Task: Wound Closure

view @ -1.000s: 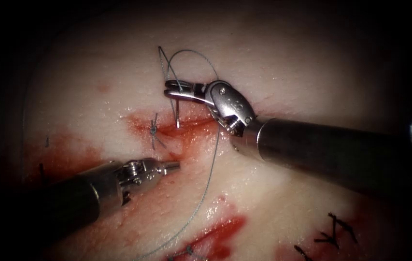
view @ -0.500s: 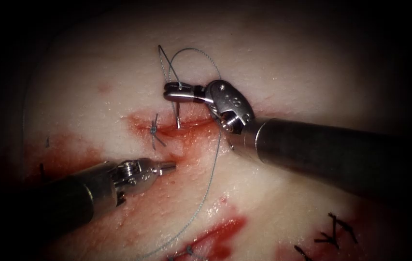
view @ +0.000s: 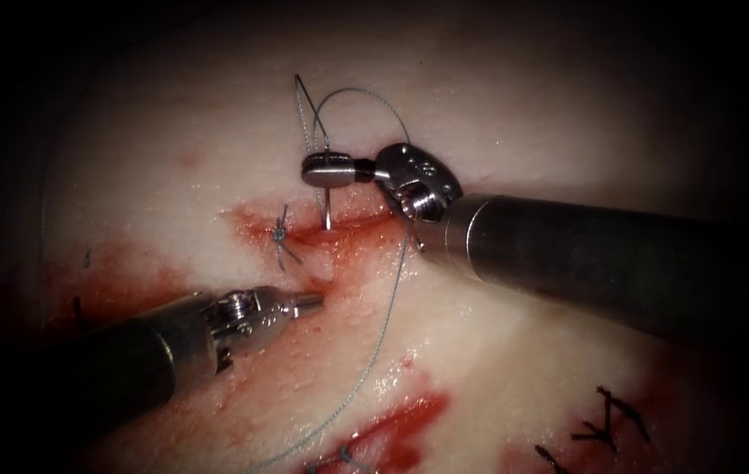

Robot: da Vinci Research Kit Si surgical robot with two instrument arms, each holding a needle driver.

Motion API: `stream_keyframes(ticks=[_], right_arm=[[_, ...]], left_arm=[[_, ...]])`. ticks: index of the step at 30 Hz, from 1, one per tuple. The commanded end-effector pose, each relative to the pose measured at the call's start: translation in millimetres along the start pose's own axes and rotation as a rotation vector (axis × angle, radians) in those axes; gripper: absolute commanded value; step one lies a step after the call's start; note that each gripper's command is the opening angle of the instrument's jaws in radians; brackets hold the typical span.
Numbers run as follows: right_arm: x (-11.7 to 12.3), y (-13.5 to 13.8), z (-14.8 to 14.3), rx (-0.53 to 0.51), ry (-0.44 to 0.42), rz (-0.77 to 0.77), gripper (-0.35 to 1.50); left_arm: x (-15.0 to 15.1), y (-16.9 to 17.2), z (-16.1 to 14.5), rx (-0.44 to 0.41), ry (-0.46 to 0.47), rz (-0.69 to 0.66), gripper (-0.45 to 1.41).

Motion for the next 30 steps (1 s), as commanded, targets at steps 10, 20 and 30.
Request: stream_keyframes(ticks=[10,20,30], right_arm=[[-1.9,-2.4,1.7,0.084,-0.108,0.198,-0.35],[-4.3,-5.1,1.3,0.080,-0.180,0.323,-0.35],[-4.6,-4.6,0.9,0.059,-0.132,0.371,0.43]], left_arm=[[0.1,-0.7,0.3,-0.002,0.003,-0.002,0.14],[-0.2,-1.2,-0.8,0.001,-0.009,-0.001,0.14],[0.6,-1.3,-2.1,0.074,0.065,0.084,0.12]])
